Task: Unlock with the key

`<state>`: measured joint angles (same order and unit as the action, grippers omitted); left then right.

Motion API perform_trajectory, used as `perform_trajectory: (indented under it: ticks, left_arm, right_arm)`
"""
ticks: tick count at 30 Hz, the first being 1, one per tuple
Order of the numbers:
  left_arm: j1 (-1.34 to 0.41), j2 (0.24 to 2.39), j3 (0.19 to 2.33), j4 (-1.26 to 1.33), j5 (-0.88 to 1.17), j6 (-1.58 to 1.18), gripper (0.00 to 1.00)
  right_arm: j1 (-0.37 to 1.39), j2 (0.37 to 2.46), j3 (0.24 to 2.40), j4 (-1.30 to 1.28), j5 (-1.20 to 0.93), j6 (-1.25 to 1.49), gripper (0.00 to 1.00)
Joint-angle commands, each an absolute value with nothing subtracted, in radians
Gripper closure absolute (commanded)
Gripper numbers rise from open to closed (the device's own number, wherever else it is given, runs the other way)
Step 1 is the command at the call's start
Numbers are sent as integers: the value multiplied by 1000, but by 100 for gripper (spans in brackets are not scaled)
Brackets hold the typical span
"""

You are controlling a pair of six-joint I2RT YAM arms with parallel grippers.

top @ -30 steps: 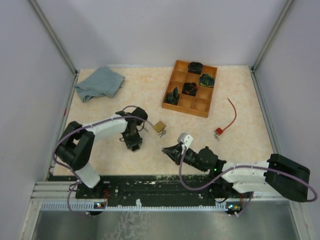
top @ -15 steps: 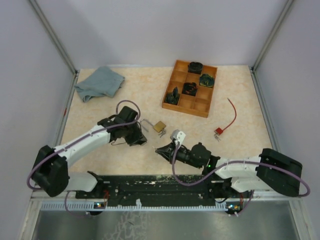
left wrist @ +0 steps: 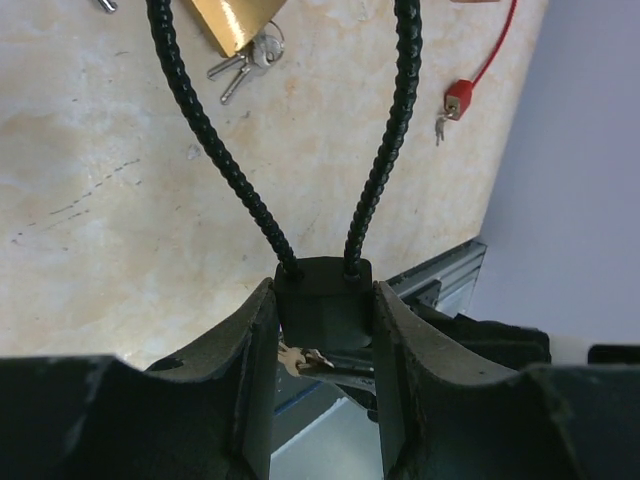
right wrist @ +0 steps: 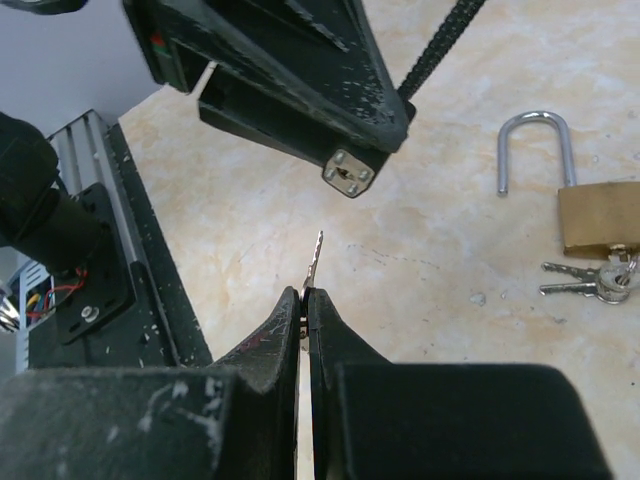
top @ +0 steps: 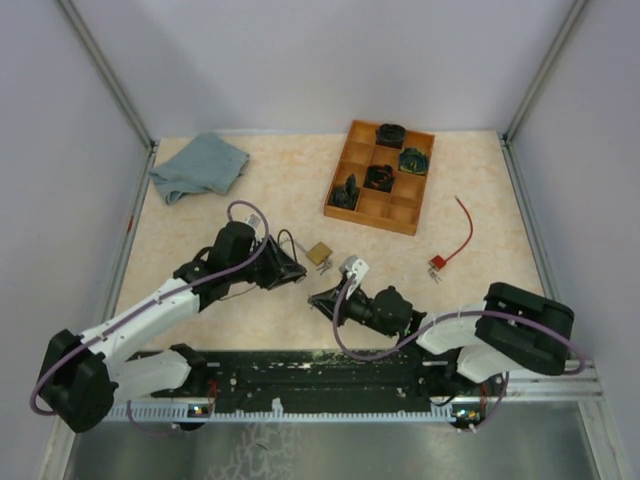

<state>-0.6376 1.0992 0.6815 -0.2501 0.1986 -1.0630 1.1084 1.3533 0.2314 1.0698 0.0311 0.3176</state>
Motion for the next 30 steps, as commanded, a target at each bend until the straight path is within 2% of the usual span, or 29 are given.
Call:
perform_trajectory:
  ticks: [1,6,30]
  left_arm:
    - [-640,1062,650,-91,271,-1079,93]
    - [-641,1052,630,-58,287,-1078,93]
    - [-644,1039,609,-18,298,-1076,97]
  right_arm:
    - [1094,1416,264,1277,94,390,100]
    - [1094,1446,260,1373,107,397,100]
    - [1073,1473,237,1418,202,510,100]
